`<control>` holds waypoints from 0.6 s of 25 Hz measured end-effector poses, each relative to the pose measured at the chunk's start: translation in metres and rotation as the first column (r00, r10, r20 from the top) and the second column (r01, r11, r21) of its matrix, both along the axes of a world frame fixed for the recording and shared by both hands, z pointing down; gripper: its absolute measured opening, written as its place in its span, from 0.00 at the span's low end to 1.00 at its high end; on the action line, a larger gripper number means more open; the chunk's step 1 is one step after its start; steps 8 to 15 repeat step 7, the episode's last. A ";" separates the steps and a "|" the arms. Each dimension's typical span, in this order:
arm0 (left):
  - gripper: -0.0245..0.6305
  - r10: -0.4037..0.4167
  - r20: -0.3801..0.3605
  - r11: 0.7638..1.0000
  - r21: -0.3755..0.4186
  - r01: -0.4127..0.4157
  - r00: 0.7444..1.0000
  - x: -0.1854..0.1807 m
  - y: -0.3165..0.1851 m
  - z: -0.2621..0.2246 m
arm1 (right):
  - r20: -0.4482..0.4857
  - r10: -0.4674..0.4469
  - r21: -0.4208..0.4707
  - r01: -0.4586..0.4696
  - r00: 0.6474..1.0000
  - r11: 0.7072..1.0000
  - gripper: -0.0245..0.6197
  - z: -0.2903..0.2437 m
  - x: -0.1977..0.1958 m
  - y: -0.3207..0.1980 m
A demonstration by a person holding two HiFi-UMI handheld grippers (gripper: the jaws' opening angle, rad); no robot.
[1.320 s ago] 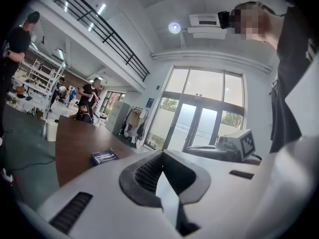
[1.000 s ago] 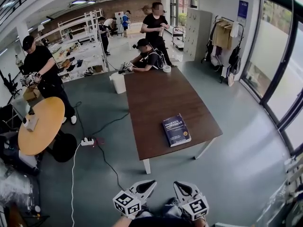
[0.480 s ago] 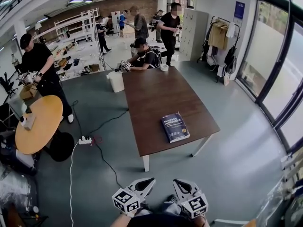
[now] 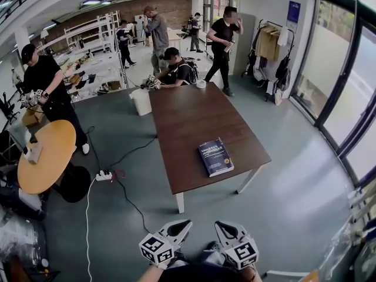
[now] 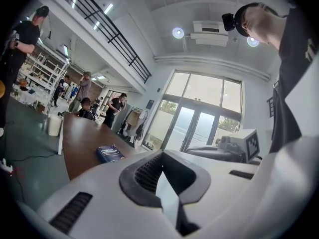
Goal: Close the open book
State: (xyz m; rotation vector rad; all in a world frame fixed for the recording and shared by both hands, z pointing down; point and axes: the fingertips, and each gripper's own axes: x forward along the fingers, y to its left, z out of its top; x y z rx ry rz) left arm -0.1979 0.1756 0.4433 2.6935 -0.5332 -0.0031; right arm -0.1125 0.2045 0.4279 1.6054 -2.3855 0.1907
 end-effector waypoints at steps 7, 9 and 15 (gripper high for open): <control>0.05 -0.001 -0.017 1.000 -0.025 0.001 1.000 -0.007 -0.003 0.005 | -0.003 -0.016 0.008 0.016 1.000 1.000 0.02 0.004 -0.010 -0.004; 0.05 -0.001 -0.017 1.000 -0.025 0.001 1.000 -0.007 -0.003 0.005 | -0.003 -0.016 0.008 0.016 1.000 1.000 0.02 0.004 -0.010 -0.004; 0.05 -0.001 -0.017 1.000 -0.025 0.001 1.000 -0.007 -0.003 0.005 | -0.003 -0.016 0.008 0.016 1.000 1.000 0.02 0.004 -0.010 -0.004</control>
